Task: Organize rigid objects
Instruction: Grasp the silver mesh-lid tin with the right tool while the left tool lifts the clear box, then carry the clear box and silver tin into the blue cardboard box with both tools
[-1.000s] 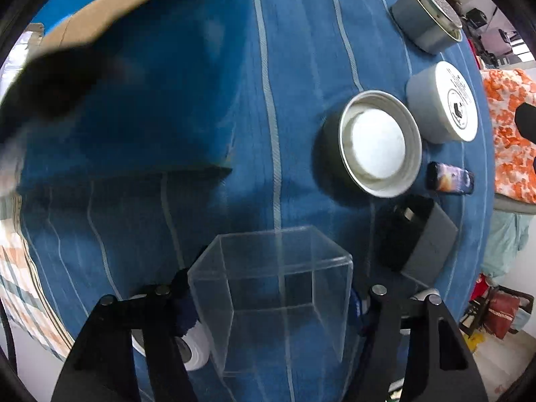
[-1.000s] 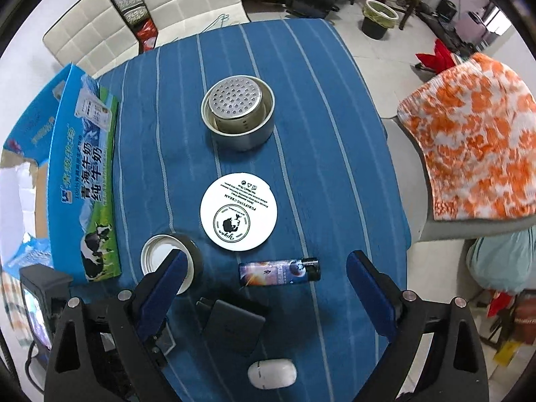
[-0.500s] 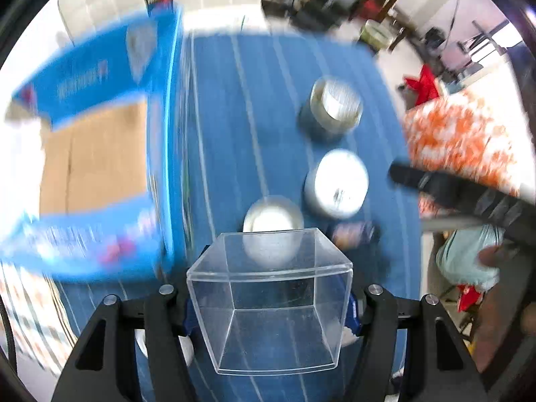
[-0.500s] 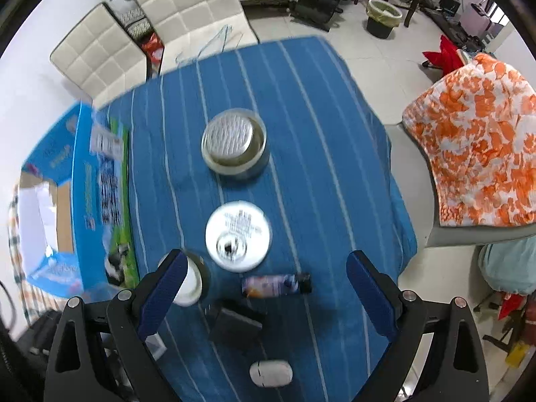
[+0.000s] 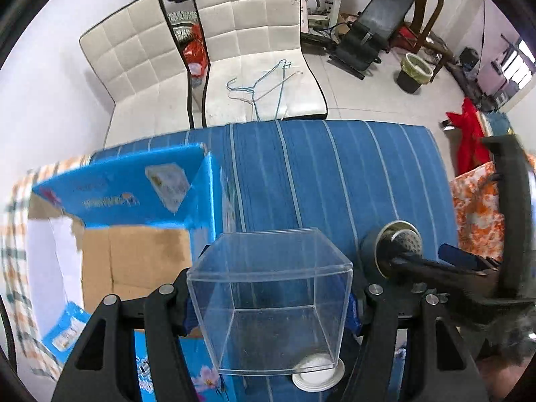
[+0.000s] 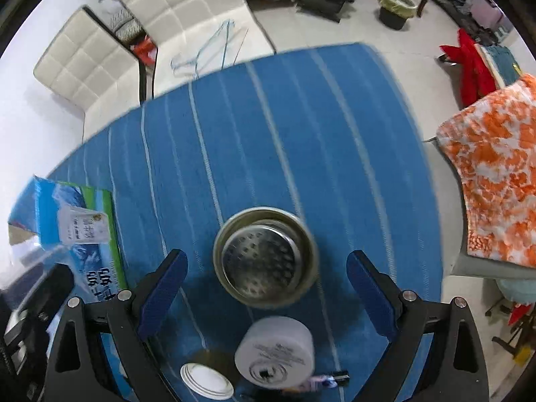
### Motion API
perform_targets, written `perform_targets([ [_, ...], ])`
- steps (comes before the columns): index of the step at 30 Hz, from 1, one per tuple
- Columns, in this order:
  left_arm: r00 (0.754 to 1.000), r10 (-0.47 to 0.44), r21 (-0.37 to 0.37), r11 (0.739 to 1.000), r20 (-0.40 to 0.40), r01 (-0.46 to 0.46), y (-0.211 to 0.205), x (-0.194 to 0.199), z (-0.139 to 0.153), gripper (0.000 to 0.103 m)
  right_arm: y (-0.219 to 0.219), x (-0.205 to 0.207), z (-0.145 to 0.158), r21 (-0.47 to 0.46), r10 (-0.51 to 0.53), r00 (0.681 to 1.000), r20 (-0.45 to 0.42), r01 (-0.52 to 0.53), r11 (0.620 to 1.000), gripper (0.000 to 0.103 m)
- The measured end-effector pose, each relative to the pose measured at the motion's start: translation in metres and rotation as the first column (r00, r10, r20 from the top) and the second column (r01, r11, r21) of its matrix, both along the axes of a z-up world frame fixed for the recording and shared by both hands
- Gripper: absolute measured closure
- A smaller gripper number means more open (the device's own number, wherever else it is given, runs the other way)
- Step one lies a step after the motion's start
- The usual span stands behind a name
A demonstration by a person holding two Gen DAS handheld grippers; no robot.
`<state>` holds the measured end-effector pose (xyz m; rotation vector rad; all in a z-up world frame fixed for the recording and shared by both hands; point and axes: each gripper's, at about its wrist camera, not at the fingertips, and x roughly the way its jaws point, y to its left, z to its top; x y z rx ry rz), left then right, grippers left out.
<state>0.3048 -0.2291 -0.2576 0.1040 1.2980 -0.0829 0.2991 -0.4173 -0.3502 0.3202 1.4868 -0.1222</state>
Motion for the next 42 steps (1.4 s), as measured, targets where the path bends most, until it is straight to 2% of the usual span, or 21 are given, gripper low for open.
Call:
perform_targets([
  [3, 1.000, -0.026, 0.016, 1.000, -0.016, 0.026, 0.000, 0.013, 0.000, 0.041, 0.004, 0.007, -0.020, 0.035, -0.023, 0.998, -0.052, 0.025, 0.999, 0.008],
  [6, 0.998, -0.044, 0.030, 0.999, -0.033, 0.045, -0.007, 0.016, -0.006, 0.041, 0.004, 0.014, -0.032, 0.006, -0.033, 0.996, -0.080, 0.034, 0.999, 0.022],
  [8, 0.998, -0.051, 0.037, 0.998, -0.040, 0.052, -0.011, 0.017, -0.010, 0.041, 0.005, 0.016, -0.037, -0.019, -0.028, 0.996, -0.089, 0.026, 0.999, 0.026],
  [17, 0.997, -0.061, 0.048, 0.997, -0.056, 0.064, -0.016, 0.017, -0.017, 0.041, 0.010, 0.036, -0.046, -0.072, 0.005, 0.996, -0.086, -0.011, 0.997, 0.029],
  [21, 0.996, -0.069, 0.046, 0.996, -0.054, 0.071, -0.017, 0.016, -0.016, 0.041, 0.009, 0.034, -0.044, -0.059, 0.011, 0.997, -0.076, -0.016, 0.998, 0.029],
  [26, 0.994, -0.098, 0.038, 0.994, -0.043, 0.099, -0.023, 0.008, -0.011, 0.041, 0.000, 0.012, -0.026, -0.065, 0.012, 1.000, -0.028, -0.014, 0.998, 0.029],
  [31, 0.994, -0.111, 0.024, 0.993, -0.020, 0.112, -0.024, -0.003, 0.002, 0.041, 0.003, -0.002, 0.007, -0.053, 0.017, 0.999, 0.041, -0.014, 0.998, 0.029],
  [37, 0.994, -0.108, -0.003, 0.994, 0.035, 0.108, -0.007, -0.020, 0.038, 0.041, 0.010, -0.033, 0.060, -0.017, 0.042, 0.990, 0.131, -0.041, 0.999, 0.029],
  [42, 0.992, -0.084, -0.029, 0.996, 0.093, 0.087, 0.028, -0.035, 0.078, 0.041, 0.036, -0.057, 0.112, 0.021, 0.063, 0.975, 0.212, -0.069, 0.997, 0.029],
])
